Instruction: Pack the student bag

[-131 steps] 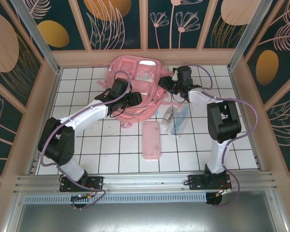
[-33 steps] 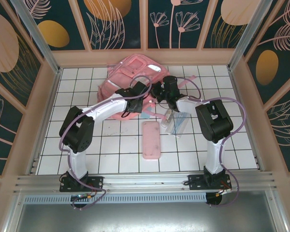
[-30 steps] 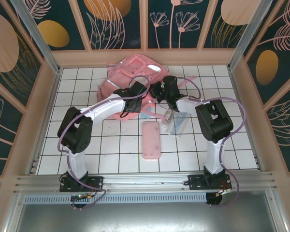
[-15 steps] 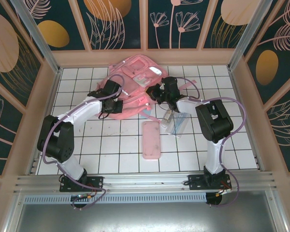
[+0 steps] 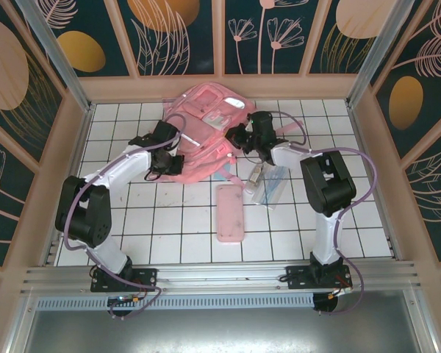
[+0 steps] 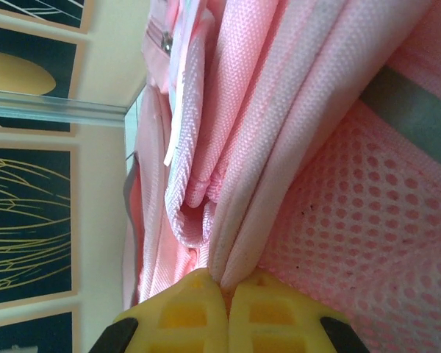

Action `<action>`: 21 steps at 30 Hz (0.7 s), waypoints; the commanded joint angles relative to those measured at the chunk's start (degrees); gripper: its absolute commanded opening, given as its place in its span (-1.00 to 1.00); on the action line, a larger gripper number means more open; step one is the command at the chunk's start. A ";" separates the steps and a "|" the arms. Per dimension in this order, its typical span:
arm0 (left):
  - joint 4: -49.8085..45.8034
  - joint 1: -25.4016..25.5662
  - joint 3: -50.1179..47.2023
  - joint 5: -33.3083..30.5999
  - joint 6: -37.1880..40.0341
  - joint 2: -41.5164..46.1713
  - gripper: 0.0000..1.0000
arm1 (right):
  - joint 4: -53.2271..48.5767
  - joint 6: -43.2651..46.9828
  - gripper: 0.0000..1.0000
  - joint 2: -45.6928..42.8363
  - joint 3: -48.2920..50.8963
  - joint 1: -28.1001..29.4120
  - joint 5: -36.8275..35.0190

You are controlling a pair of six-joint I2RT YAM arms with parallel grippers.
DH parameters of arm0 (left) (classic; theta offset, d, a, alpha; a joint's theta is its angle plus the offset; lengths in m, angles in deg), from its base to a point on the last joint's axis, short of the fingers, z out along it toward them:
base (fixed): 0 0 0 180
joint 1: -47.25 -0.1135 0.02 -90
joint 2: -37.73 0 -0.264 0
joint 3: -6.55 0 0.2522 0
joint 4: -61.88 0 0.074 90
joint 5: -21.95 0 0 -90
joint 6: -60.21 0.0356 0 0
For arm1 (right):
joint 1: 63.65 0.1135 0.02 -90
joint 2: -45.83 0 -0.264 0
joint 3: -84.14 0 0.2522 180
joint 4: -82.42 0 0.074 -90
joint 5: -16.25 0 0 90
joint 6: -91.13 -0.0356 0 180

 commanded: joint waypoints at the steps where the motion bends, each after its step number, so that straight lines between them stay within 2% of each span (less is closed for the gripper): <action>1: -6.52 3.59 -2.25 5.40 -1.38 2.88 -1.00 | 4.32 4.65 -1.00 3.36 -8.65 -3.34 -2.57; 4: -3.47 6.50 -2.51 9.66 -3.92 2.10 -1.00 | 2.21 4.68 -1.00 6.55 -13.40 -3.43 -1.56; 5: -1.80 7.24 -2.45 10.63 -4.91 1.58 -1.00 | 1.28 4.39 -0.91 7.14 -14.32 -3.54 -0.96; 8: 1.45 8.39 -0.76 11.24 -6.82 -0.87 -1.00 | -1.67 4.23 -0.30 5.66 -13.38 -3.85 -0.64; 12: 2.20 8.39 3.02 7.79 -6.78 -4.02 -1.00 | -4.56 5.45 0.04 -2.14 -5.64 -3.99 -2.92; 16: 2.66 8.32 5.61 2.96 -6.83 -3.00 -1.00 | -7.07 6.41 0.20 -10.18 2.05 -3.79 -5.29; 21: 5.15 8.30 6.86 -0.22 -7.98 -0.02 -1.00 | -3.50 2.51 0.31 -13.20 9.51 -1.56 -2.29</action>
